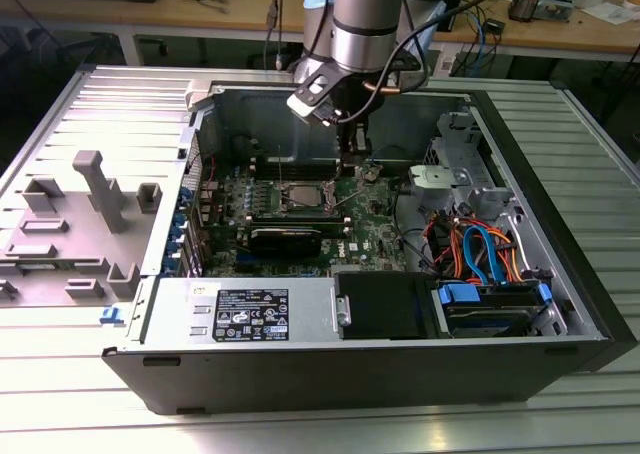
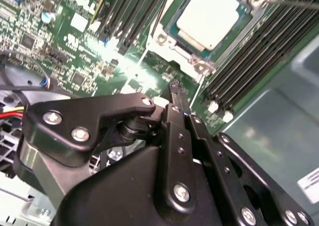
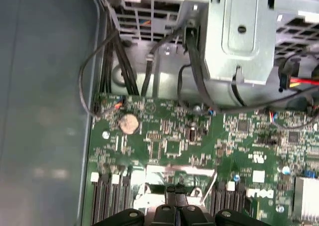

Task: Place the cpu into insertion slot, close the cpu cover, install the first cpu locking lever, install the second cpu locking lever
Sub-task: 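Close the cpu cover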

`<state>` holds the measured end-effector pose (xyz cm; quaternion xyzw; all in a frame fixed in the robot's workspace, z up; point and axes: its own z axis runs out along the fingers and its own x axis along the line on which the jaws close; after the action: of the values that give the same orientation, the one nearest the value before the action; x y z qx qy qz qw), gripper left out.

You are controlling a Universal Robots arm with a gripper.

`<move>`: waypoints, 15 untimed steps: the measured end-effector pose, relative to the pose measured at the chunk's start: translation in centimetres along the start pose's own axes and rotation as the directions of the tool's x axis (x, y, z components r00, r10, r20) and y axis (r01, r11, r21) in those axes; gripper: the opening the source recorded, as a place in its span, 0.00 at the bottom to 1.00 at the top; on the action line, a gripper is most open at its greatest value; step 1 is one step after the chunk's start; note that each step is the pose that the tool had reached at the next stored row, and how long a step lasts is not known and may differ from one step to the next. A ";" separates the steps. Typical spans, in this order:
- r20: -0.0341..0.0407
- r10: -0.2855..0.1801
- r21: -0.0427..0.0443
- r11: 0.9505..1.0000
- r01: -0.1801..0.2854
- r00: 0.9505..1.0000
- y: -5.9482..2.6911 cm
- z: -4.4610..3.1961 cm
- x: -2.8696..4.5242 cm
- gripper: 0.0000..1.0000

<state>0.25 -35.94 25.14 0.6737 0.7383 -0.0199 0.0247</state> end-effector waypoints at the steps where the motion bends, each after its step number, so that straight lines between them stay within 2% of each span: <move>1: 0.000 0.000 0.001 1.000 0.000 1.000 0.16 -0.01 -0.02 0.11; 3: 0.001 0.000 0.003 1.000 0.000 1.000 0.62 -0.27 -0.07 0.11; 5: 0.002 0.000 0.005 1.000 0.000 1.000 0.85 -0.97 -0.14 0.11; 6: 0.002 0.000 0.005 1.000 0.000 1.000 0.91 -1.08 -0.15 0.11; 7: 0.003 0.000 0.006 1.000 0.000 1.000 1.01 -1.15 -0.17 0.11; 13: 0.004 -0.001 0.013 1.000 0.001 1.000 2.94 -1.24 -0.35 0.11; 15: 0.004 -0.001 0.019 1.000 0.001 1.000 3.82 -1.23 -0.43 0.11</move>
<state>4.08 -35.94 26.41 0.6734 0.7385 -0.0281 0.0196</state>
